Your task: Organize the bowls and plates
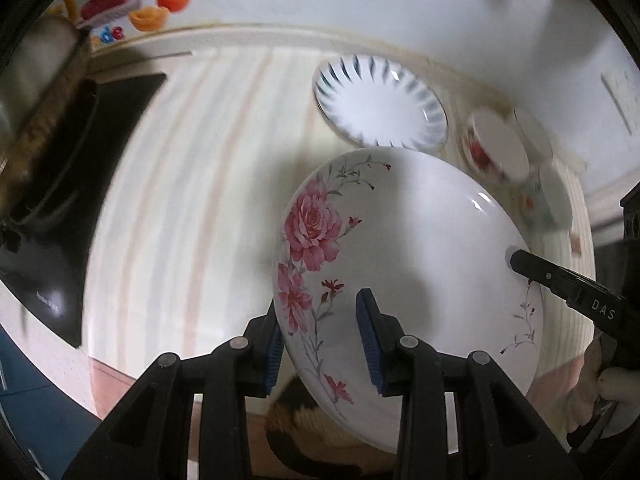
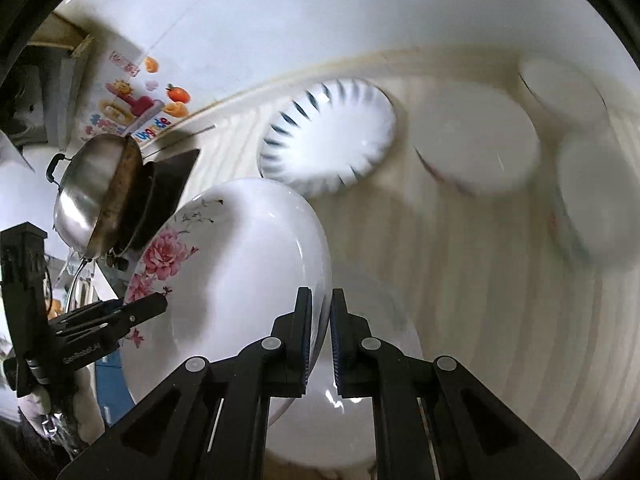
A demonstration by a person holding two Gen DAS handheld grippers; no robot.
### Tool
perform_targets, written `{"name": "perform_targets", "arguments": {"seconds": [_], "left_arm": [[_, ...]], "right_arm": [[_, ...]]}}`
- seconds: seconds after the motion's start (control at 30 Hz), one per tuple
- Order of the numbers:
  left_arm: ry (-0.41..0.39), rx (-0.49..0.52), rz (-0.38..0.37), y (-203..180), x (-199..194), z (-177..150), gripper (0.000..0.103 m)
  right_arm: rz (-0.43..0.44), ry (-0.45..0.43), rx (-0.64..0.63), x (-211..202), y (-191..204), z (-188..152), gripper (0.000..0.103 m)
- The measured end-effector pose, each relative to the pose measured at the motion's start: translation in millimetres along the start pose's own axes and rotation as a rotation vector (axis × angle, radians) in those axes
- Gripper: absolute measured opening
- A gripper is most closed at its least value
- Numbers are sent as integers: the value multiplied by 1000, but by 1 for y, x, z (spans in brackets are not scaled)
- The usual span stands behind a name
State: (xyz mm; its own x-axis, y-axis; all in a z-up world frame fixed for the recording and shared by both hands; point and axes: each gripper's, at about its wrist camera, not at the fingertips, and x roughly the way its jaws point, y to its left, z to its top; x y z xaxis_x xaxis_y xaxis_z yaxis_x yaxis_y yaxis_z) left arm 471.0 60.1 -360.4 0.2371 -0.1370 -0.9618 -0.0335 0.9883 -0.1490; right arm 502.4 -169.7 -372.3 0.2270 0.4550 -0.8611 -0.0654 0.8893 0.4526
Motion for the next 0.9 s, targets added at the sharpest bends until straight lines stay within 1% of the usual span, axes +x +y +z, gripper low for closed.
{"name": "perform_targets", "arguments": {"seconds": [0.17, 0.3, 0.4, 0.6, 0.83, 0.9], "left_arm": [[47, 33, 23, -12, 19, -15, 32], [82, 46, 40, -20, 28, -26, 32], [108, 58, 55, -23, 37, -29, 32], [136, 73, 73, -26, 44, -35, 32], [176, 82, 91, -27, 54, -31, 32], [184, 100, 107, -29, 58, -31, 32]], "right_arm": [[-2, 33, 49, 7, -26, -35, 11], [-8, 52, 60, 15, -37, -49, 11], [-9, 61, 64, 20, -41, -52, 11], [-21, 74, 60, 25, -42, -53, 11], [-32, 80, 63, 29, -39, -53, 11], [-35, 79, 64, 30, -38, -52, 11]]}}
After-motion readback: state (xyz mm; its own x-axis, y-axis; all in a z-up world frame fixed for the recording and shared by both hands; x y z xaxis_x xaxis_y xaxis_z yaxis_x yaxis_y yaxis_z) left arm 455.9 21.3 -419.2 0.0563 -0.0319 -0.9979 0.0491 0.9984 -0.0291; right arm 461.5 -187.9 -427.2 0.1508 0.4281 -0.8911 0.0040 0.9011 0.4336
